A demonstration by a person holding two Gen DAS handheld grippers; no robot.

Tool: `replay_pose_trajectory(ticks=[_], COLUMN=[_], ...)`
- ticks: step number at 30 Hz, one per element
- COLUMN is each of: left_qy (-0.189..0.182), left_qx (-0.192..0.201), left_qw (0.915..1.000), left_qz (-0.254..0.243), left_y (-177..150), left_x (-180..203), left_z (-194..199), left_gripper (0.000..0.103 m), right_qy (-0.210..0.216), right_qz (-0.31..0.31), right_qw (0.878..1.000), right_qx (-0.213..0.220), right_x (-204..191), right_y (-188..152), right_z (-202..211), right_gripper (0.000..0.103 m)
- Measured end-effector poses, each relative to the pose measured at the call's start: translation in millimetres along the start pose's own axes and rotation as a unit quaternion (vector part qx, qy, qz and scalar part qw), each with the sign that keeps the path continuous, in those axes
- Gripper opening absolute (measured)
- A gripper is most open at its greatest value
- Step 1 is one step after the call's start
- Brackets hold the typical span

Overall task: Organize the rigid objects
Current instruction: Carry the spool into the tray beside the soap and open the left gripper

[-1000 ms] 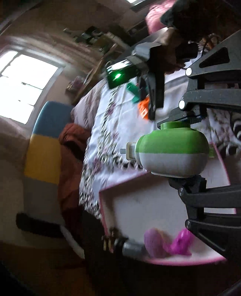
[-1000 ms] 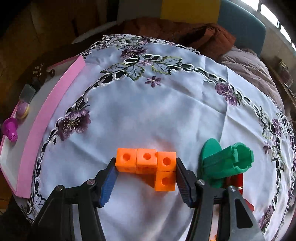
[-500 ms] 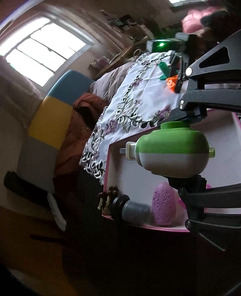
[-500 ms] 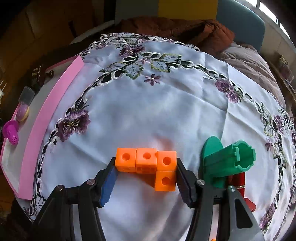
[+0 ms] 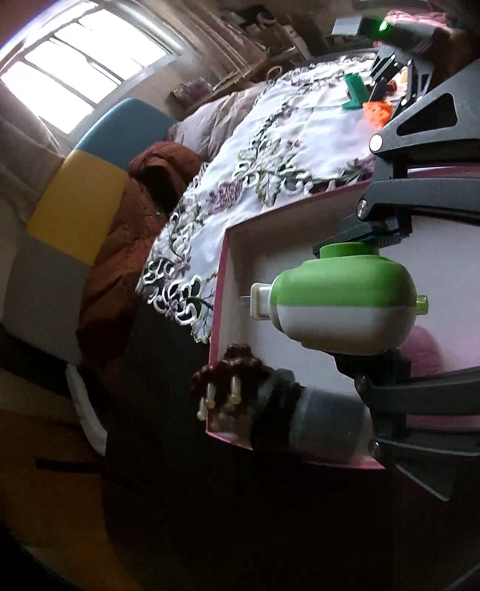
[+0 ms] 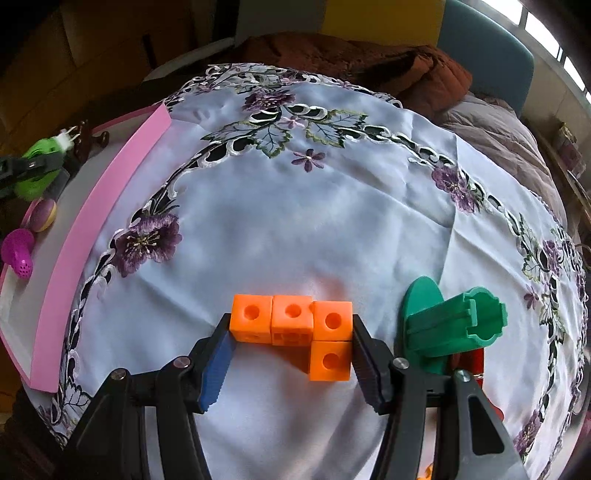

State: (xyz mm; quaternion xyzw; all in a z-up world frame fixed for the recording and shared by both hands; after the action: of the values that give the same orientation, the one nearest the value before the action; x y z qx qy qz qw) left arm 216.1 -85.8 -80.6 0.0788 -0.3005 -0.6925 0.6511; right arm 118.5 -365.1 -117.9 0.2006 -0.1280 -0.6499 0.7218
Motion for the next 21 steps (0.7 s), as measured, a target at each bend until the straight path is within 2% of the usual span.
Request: replay_pose_trajectory(ticks=[7, 13, 14, 16, 21], left_qy=[0.048, 0.067, 0.065, 0.061, 0.081], left_qx=[-0.022, -0.004, -0.001, 0.005, 0.039], left_qw=[0.9985, 0.9967, 0.9971, 0.9976, 0.9945], left_qz=[-0.013, -0.045, -0.041, -0.032, -0.053], left_y=[-15, -26, -27, -25, -29], left_x=[-8, -6, -6, -5, 4], left_z=[-18, -5, 0, 8, 39], left_gripper=[0.046, 0.047, 0.049, 0.06, 0.06], right_qy=[0.0, 0.0, 0.001, 0.003, 0.009], right_qz=[0.003, 0.001, 0.0, -0.003, -0.01], right_qw=[1.0, 1.0, 1.0, 1.0, 1.0], right_qx=[-0.001, -0.001, -0.001, -0.001, -0.002], right_x=[0, 0, 0, 0, 2], right_y=[0, 0, 0, 0, 1], right_z=[0, 0, 0, 0, -1], right_gripper=[0.06, 0.06, 0.06, 0.06, 0.06])
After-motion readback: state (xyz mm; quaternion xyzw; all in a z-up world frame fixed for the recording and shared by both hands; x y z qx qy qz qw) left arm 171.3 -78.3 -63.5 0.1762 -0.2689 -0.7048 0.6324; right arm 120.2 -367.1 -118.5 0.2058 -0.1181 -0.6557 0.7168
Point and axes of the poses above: each gripper's, at about its wrist camera, not at the fingertips, and z roughly against the way its jaws point, x to its right, y to its top, the point moved 4 cm from there along -z, roughly the way its jaws point, and after that the axes turned 4 degrees about y, right-handed, at the moved point
